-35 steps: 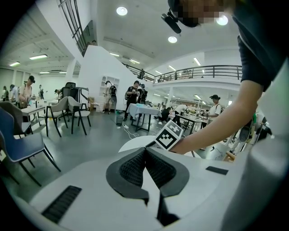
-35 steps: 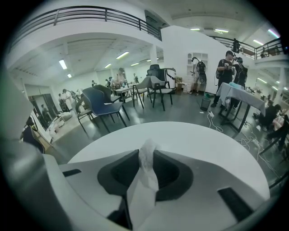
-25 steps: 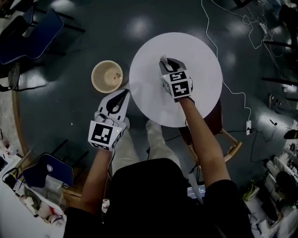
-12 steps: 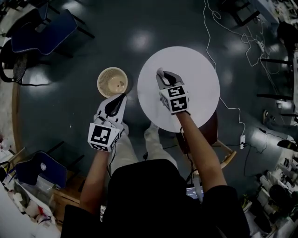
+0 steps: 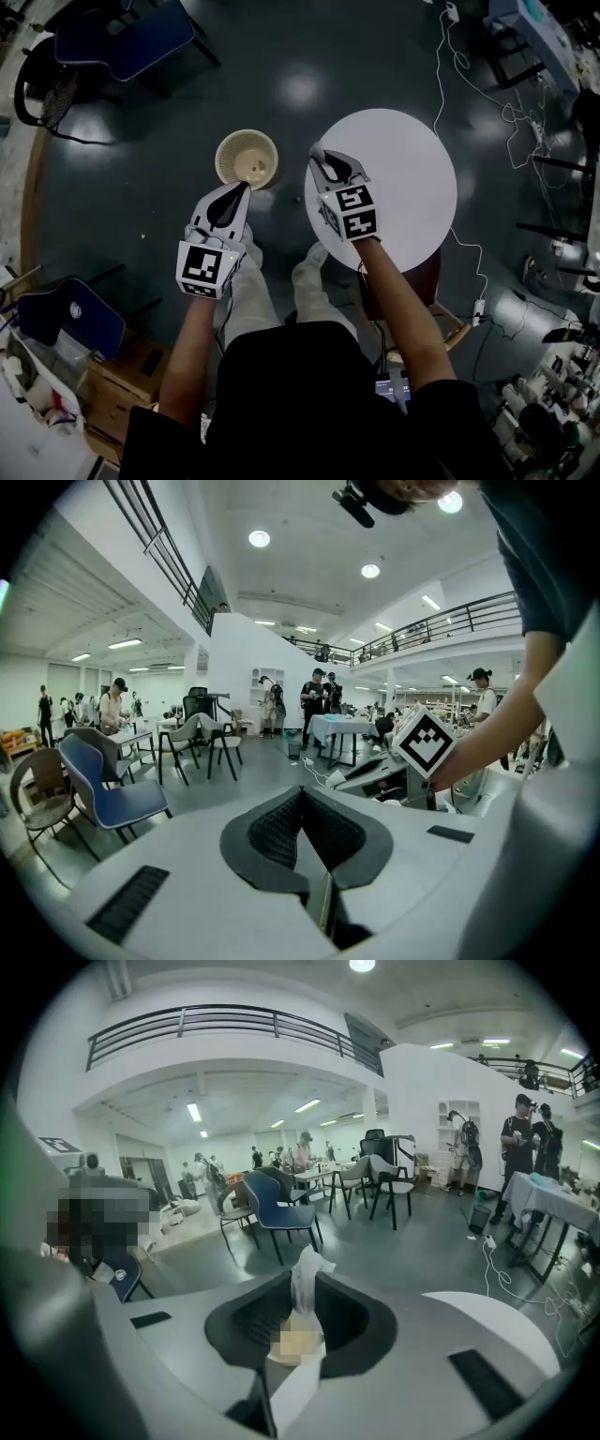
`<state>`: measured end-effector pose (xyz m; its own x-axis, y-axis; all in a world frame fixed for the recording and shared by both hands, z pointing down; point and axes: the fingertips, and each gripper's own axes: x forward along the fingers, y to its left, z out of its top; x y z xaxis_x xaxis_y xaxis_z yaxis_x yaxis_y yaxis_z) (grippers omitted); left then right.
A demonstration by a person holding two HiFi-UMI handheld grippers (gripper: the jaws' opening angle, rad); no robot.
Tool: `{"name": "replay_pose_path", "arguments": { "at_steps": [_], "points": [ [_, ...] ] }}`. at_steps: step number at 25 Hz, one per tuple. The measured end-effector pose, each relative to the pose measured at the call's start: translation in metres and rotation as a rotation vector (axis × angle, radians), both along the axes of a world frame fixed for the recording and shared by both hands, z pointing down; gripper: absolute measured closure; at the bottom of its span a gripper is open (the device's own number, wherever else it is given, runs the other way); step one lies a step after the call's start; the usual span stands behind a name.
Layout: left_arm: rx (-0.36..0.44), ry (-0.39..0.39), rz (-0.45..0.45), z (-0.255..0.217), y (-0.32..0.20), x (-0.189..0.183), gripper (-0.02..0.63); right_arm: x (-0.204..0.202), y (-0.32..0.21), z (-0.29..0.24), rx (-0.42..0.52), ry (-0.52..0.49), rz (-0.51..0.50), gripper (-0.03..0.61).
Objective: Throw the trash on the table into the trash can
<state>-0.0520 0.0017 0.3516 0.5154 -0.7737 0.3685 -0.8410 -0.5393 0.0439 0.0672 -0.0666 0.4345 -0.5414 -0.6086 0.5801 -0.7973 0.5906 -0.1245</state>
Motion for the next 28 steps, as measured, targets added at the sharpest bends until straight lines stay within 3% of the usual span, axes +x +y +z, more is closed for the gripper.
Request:
{"name": "replay_pose_path", "arguments": {
  "at_steps": [7,15,22,28],
  "points": [
    [-0.016,0.017,-0.075,0.002,0.006,-0.057,0.598,-0.06,-0.003,-0.001,-0.002,-0.025,-0.035,0.491],
    [-0.065,0.025,-0.118,0.039,-0.005,-0.12,0.598,-0.132,-0.014,0.039,-0.052,-0.033,-0.059,0.491],
    [-0.106,0.048,-0.131,0.083,-0.034,-0.168,0.598,-0.189,-0.037,0.092,-0.1,-0.034,-0.063,0.491],
    [-0.172,0.053,-0.09,0.134,-0.052,-0.187,0.598,-0.217,-0.058,0.143,-0.141,-0.021,-0.048,0.491]
  ]
}}
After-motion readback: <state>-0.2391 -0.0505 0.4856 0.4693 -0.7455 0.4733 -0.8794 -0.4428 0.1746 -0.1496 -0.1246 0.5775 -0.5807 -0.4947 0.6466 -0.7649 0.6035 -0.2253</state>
